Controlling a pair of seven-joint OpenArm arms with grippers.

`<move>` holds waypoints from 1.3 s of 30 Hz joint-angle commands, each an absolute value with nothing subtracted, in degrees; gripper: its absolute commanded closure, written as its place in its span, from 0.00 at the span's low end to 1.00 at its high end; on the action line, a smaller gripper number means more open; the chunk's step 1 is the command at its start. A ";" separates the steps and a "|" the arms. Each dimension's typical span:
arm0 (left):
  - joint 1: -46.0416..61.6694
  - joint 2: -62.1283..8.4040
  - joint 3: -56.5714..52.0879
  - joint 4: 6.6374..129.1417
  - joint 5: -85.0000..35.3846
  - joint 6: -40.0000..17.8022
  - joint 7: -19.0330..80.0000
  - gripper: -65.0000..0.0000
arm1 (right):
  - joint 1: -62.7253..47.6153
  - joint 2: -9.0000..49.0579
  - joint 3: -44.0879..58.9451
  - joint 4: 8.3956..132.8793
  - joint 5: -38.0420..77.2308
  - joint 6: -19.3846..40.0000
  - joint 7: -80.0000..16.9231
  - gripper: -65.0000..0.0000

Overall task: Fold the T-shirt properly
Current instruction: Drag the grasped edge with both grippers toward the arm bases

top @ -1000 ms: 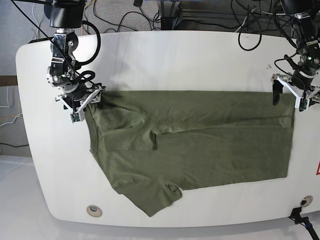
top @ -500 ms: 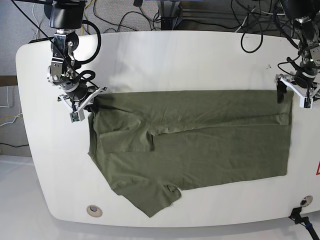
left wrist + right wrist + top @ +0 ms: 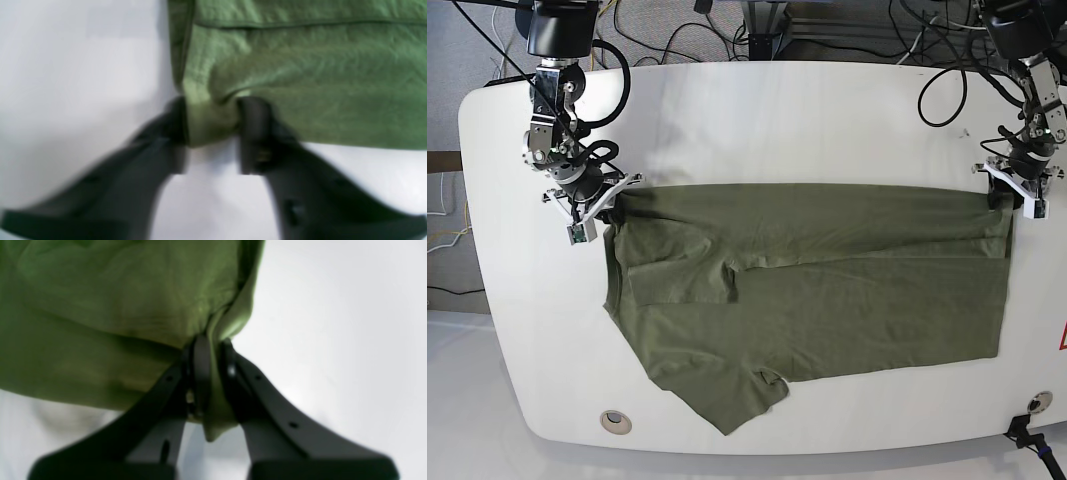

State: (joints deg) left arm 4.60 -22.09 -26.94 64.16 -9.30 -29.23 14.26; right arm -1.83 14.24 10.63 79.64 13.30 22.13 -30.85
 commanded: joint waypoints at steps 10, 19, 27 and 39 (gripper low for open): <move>7.08 -23.16 -27.21 64.75 -8.40 -28.35 15.25 0.89 | -5.76 14.99 10.68 83.12 11.74 22.02 -34.07 1.00; 17.19 -19.21 -27.47 77.32 -8.40 -35.03 19.21 0.89 | -16.13 14.64 18.07 90.33 11.74 21.93 -34.07 1.00; 29.41 -15.08 -27.56 91.56 -8.31 -35.03 21.05 0.89 | -24.92 14.81 22.02 96.31 11.74 21.93 -34.15 1.00; 38.90 -15.08 -32.40 94.90 -8.48 -40.00 20.88 0.88 | -34.86 14.55 22.02 101.41 11.82 21.93 -34.15 1.00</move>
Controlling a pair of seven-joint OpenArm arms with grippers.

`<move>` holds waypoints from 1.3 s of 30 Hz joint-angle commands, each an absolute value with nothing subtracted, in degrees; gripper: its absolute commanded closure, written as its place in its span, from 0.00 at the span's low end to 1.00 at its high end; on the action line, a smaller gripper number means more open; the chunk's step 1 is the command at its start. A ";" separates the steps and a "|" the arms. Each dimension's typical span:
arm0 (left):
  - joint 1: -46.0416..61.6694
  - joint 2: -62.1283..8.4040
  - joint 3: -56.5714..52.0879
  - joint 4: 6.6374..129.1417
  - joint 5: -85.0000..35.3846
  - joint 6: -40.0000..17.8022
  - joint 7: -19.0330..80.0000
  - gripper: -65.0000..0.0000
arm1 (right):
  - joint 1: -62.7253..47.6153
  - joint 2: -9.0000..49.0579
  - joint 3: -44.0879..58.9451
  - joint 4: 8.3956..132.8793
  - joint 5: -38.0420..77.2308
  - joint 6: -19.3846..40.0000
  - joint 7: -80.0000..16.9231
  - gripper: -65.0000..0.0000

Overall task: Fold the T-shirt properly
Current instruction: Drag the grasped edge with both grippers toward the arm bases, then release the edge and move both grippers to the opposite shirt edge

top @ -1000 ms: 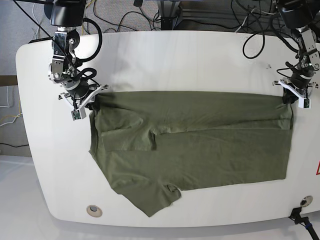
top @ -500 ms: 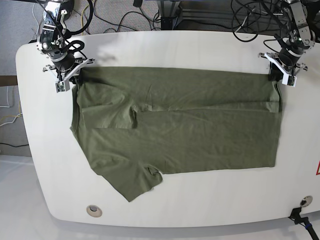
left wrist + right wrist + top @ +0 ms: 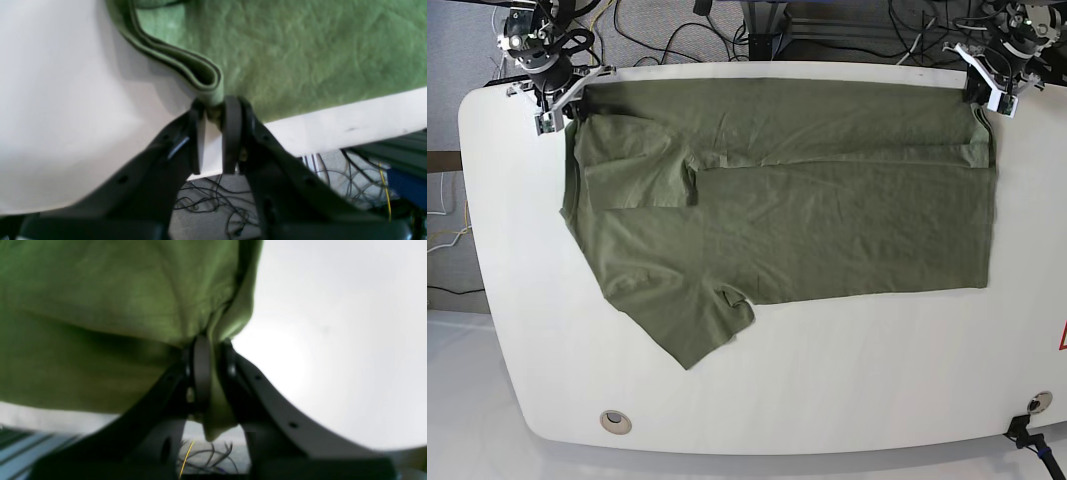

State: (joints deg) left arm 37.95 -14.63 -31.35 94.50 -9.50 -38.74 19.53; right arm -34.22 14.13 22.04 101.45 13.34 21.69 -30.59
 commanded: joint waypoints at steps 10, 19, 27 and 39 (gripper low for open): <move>38.99 -15.34 -33.45 94.90 -8.22 -40.00 22.02 0.64 | -36.18 13.14 22.20 101.76 11.30 21.49 -34.24 0.97; 38.64 -17.36 -34.33 100.09 -8.40 -40.00 25.27 0.18 | -36.79 12.53 24.57 107.65 11.74 21.85 -31.87 0.39; 31.08 -17.36 -37.14 104.40 -8.48 -40.00 25.45 0.18 | -31.16 13.05 26.15 111.69 11.56 21.93 -35.03 0.39; 4.09 -17.10 -37.05 88.84 -2.15 -40.00 28.97 0.18 | -9.19 12.97 21.41 105.63 11.38 22.02 -42.77 0.38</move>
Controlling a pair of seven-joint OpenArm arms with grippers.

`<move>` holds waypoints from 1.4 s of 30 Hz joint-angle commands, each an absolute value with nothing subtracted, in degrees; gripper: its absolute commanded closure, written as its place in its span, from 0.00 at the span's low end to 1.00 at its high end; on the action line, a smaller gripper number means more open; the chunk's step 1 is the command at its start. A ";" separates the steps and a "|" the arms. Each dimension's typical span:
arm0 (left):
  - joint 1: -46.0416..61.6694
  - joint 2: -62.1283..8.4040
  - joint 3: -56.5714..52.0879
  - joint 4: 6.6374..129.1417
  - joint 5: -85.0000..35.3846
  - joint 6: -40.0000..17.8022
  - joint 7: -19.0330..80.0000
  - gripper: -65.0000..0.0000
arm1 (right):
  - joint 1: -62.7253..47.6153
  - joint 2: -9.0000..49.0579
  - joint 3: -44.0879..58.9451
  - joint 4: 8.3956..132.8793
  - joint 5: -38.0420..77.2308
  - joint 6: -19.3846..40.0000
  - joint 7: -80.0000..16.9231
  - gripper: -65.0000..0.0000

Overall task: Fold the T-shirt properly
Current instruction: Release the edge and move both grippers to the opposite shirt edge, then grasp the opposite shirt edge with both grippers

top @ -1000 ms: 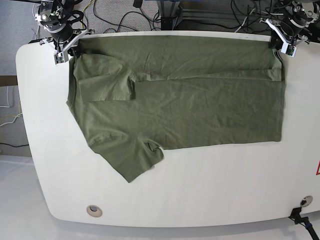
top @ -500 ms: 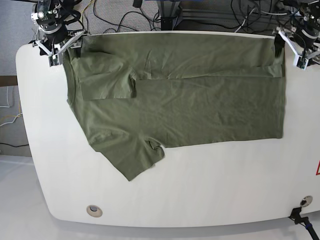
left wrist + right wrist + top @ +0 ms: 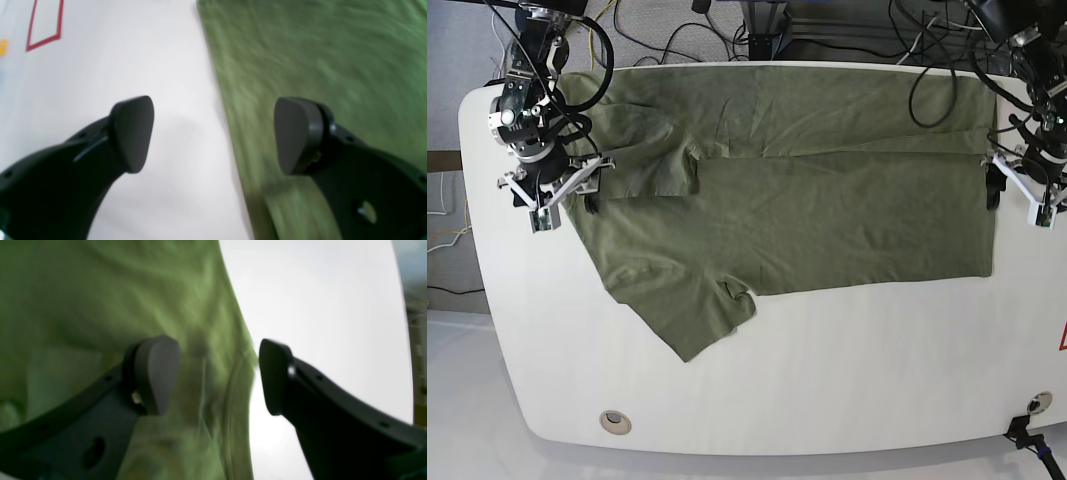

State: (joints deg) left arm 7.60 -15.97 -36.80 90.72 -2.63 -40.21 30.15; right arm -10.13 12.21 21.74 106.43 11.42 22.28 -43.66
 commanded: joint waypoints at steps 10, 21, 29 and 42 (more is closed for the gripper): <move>-20.18 -18.68 -33.89 57.80 6.29 -40.00 27.91 0.18 | 0.48 13.05 17.63 94.37 11.38 21.85 -42.86 0.38; -31.78 -18.77 -33.89 32.66 12.26 -40.00 18.24 0.18 | 9.19 14.37 17.63 83.74 11.30 21.93 -42.77 0.38; -29.05 -18.68 -28.97 32.84 11.82 -40.00 18.24 0.25 | 24.66 14.02 17.63 66.51 11.30 21.93 -42.77 0.38; -27.21 -18.77 -29.23 38.02 11.82 -40.00 18.42 1.00 | 36.00 8.40 17.54 49.98 11.30 21.67 -35.30 0.39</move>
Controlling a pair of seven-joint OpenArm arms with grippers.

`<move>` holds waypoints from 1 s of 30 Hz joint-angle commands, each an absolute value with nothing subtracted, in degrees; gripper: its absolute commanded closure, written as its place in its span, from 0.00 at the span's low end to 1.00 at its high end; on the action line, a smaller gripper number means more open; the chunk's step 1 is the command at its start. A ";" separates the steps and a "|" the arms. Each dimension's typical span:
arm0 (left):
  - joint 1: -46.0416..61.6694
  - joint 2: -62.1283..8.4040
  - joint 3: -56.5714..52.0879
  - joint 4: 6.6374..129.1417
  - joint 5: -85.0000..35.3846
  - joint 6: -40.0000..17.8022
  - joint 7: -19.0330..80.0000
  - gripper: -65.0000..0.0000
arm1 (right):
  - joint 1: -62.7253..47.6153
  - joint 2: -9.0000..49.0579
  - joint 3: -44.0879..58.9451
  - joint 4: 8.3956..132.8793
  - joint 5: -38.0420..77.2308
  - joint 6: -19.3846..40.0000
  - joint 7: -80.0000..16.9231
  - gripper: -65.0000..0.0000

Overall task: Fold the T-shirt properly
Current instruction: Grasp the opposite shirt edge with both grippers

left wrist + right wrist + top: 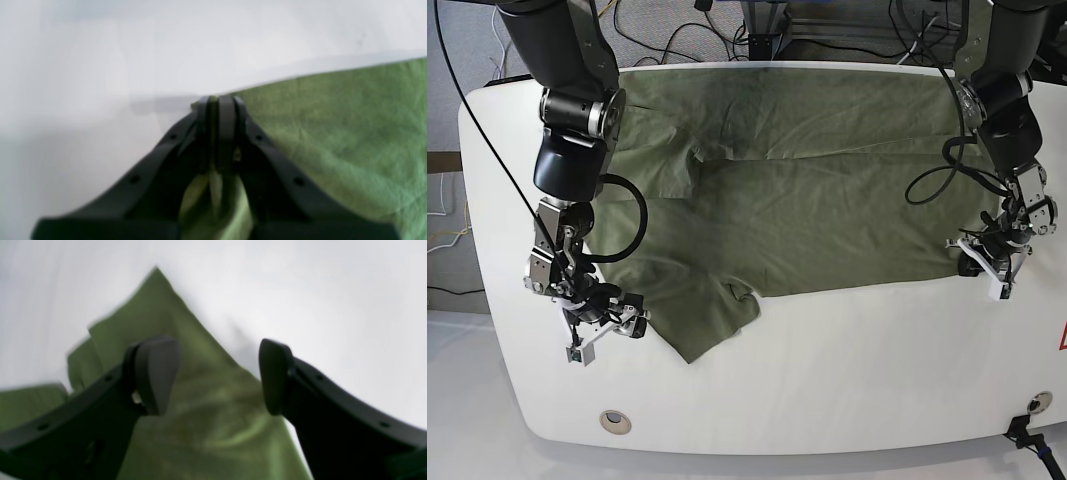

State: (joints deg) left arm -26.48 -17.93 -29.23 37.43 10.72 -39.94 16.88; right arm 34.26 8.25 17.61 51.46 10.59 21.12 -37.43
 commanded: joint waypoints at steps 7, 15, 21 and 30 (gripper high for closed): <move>-26.95 -18.77 -29.23 39.78 11.82 -40.00 18.42 1.00 | 39.34 8.40 17.36 33.54 11.21 21.67 -24.13 0.39; -25.27 -18.51 -29.05 41.98 11.82 -40.00 18.51 1.00 | 39.34 8.57 6.99 30.73 11.21 21.49 -19.21 0.39; -25.19 -18.42 -29.05 41.89 11.82 -40.00 18.51 1.00 | 41.01 10.07 2.68 30.73 11.21 21.49 -19.21 0.39; -24.57 -18.42 -28.97 41.89 11.82 -40.00 18.51 1.00 | 41.71 14.11 2.51 31.96 11.12 21.49 -18.95 0.39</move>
State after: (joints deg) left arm -24.14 -17.65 -29.08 41.34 10.96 -39.97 17.56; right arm 39.64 13.45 2.52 30.83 10.61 21.04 -19.94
